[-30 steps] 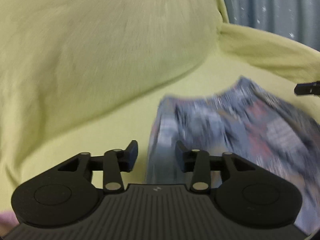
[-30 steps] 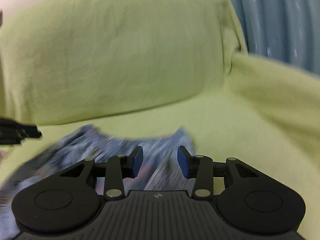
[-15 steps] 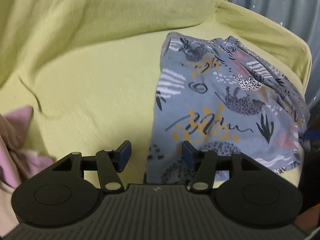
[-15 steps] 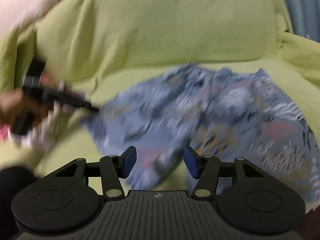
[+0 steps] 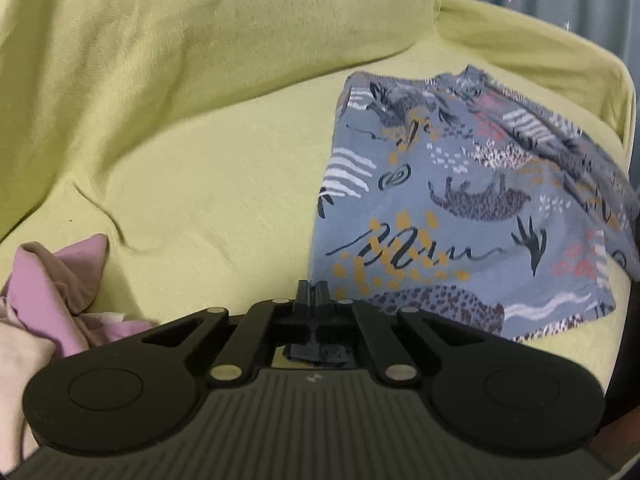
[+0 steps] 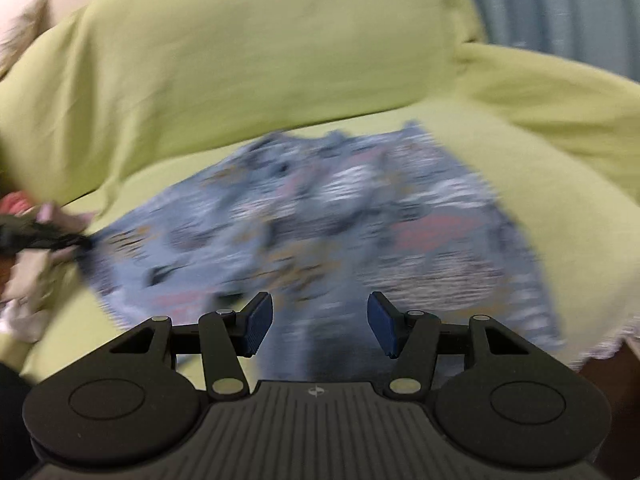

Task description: Fold clothes

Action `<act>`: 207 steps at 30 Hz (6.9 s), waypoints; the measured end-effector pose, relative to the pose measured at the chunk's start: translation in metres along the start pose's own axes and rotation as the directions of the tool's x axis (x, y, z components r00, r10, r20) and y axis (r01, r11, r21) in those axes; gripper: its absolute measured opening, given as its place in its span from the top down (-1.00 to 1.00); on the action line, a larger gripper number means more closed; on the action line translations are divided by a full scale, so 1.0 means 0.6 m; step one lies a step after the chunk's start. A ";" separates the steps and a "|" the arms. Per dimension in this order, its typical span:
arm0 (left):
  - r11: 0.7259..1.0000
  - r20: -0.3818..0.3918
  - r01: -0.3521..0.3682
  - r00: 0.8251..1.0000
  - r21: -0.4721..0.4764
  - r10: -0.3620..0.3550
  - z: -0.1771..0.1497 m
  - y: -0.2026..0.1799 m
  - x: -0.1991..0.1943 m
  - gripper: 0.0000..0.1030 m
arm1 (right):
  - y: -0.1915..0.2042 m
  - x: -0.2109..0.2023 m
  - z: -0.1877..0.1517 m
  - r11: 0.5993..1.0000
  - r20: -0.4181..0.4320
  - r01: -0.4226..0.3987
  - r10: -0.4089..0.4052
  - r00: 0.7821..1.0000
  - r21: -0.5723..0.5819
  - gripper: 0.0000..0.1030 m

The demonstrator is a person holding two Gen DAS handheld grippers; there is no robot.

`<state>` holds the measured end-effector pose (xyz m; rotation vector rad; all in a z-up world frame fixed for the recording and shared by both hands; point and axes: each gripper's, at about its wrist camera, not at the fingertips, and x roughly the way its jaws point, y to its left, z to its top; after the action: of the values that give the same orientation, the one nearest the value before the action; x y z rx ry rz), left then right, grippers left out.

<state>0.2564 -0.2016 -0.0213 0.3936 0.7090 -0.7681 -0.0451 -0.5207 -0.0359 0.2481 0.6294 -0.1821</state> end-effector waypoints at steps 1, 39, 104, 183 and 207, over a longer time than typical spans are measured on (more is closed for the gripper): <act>1.000 0.002 -0.015 1.000 0.009 0.015 0.001 -0.003 -0.004 0.98 | -0.020 -0.007 0.000 0.999 0.003 0.026 -0.027 1.000 0.019 -0.08; 0.940 0.033 0.211 0.973 0.269 -0.228 0.074 -0.324 0.040 0.40 | -0.313 0.034 0.064 0.974 -0.064 0.147 -0.138 0.988 0.170 0.63; 0.989 0.254 0.069 0.967 -0.130 -0.034 0.197 -0.187 0.214 -0.04 | -0.032 0.495 0.324 0.829 -0.070 -0.026 -0.016 0.997 -0.559 0.48; 0.989 0.008 0.125 0.992 -0.076 -0.124 0.092 0.167 0.001 0.11 | 0.558 0.222 0.001 0.778 -0.098 -0.196 0.172 0.980 -0.597 0.99; 0.808 -0.038 0.010 0.999 0.589 0.015 0.207 -0.137 0.032 -0.12 | 0.197 0.041 0.078 0.967 0.078 -0.245 0.250 0.965 -0.075 0.98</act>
<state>0.2590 -0.3355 0.0468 0.9827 0.4907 -0.9771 0.0290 -0.4232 0.0065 0.2525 0.5114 0.0681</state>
